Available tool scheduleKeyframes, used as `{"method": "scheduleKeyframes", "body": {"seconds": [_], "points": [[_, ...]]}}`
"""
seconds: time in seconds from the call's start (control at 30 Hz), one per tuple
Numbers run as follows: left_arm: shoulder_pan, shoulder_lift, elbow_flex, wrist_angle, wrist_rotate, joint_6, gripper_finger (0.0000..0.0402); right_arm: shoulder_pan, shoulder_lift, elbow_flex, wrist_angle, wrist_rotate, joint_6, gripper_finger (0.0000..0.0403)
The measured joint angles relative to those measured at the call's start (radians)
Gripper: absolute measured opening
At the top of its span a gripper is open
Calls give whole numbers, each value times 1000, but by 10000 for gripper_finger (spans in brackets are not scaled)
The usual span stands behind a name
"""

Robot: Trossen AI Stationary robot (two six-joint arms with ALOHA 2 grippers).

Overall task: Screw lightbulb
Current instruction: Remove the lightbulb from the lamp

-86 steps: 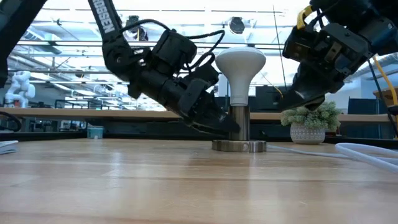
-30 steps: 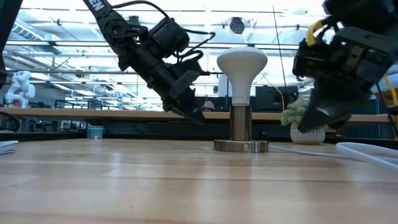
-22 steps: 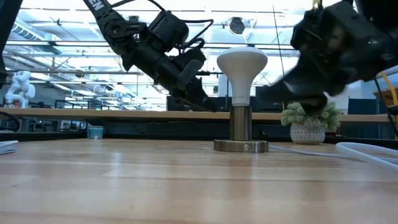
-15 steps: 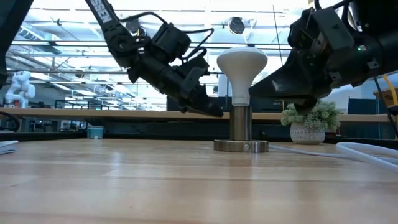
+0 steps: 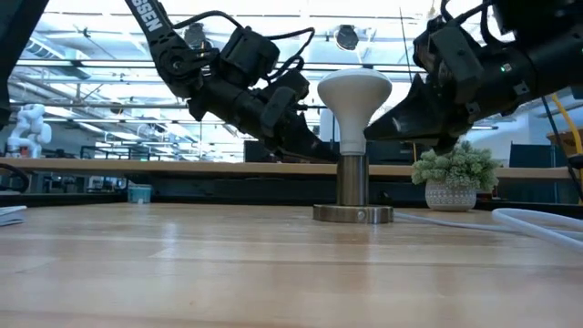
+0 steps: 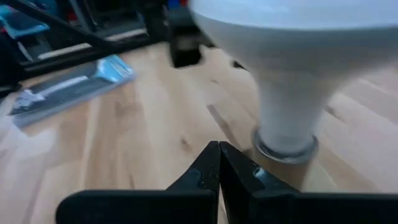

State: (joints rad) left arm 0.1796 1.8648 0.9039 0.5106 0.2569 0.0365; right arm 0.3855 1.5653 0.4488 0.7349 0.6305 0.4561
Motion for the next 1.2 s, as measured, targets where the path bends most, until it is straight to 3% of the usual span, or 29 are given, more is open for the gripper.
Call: {"method": "scheduleKeyframes", "body": {"seconds": [0.43,0.77,1.0,1.2], "points": [[-5,-1,0,18,-30,-4,0,-7,-75,0,-144,-4,47,0],[-21,-72,-1,-142,-8,-50,0,-51,-75,0,-204,2,63,0],[-93,-74,0,-163,-2,-83,0,-99,-82,0,-274,81,94,0],[-152,-74,0,-118,-48,-49,0,-164,-84,0,-199,-30,-46,0]]}}
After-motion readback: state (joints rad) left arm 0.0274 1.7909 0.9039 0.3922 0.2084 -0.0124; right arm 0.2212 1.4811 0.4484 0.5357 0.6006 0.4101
